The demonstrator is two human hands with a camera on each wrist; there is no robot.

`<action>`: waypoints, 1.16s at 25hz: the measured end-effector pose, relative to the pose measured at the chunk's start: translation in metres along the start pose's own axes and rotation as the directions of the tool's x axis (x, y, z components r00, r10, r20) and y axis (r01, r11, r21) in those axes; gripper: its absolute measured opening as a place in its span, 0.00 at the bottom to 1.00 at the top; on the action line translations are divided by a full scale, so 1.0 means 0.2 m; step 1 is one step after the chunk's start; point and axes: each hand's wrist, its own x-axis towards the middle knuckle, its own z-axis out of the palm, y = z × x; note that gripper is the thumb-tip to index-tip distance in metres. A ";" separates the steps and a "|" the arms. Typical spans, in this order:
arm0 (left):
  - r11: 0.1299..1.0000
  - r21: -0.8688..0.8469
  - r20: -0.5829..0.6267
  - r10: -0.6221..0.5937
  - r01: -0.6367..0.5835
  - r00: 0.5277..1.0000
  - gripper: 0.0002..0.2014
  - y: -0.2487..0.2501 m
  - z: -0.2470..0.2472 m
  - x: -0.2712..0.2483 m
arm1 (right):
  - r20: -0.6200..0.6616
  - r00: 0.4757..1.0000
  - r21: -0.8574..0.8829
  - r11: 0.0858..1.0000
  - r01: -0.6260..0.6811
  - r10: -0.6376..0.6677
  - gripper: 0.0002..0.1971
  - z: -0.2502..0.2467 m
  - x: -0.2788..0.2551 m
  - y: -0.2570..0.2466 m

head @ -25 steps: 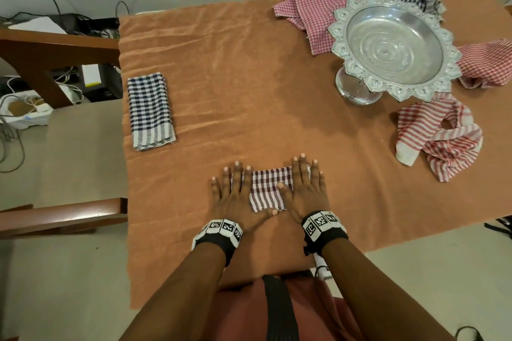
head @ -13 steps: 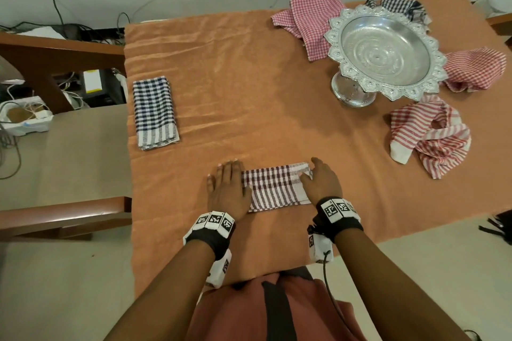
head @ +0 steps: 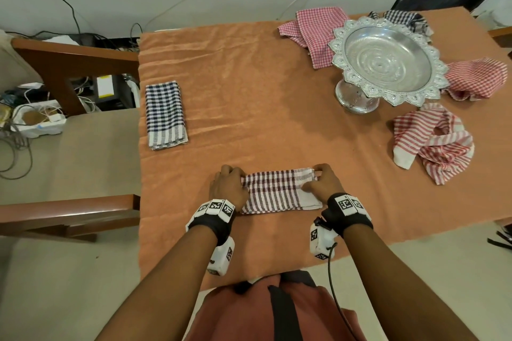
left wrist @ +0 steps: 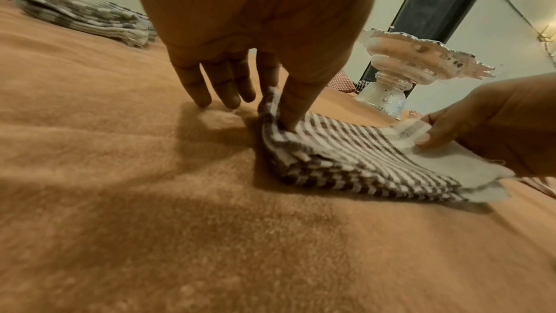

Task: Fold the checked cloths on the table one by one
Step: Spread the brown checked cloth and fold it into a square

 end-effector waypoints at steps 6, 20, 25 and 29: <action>0.828 -0.559 -0.042 -0.088 0.050 0.995 0.09 0.02 -0.04 -0.10 | 0.075 0.997 0.252 0.967 -0.017 -0.002 0.08 -0.01 -0.06 0.02; 0.436 -0.813 0.280 -0.285 0.385 0.916 0.43 -0.20 0.17 -0.48 | 0.200 0.978 0.045 0.997 0.055 -0.063 0.38 0.07 -0.34 0.25; 0.407 -0.857 0.180 -0.340 0.317 0.923 0.38 -0.17 0.24 -0.63 | 0.144 0.971 -0.028 0.980 0.196 -0.190 0.32 0.08 -0.40 0.34; 0.379 -0.877 0.132 -0.400 0.294 0.907 0.39 -0.13 0.29 -0.72 | 0.120 0.962 -0.083 0.963 0.257 -0.246 0.32 0.07 -0.47 0.42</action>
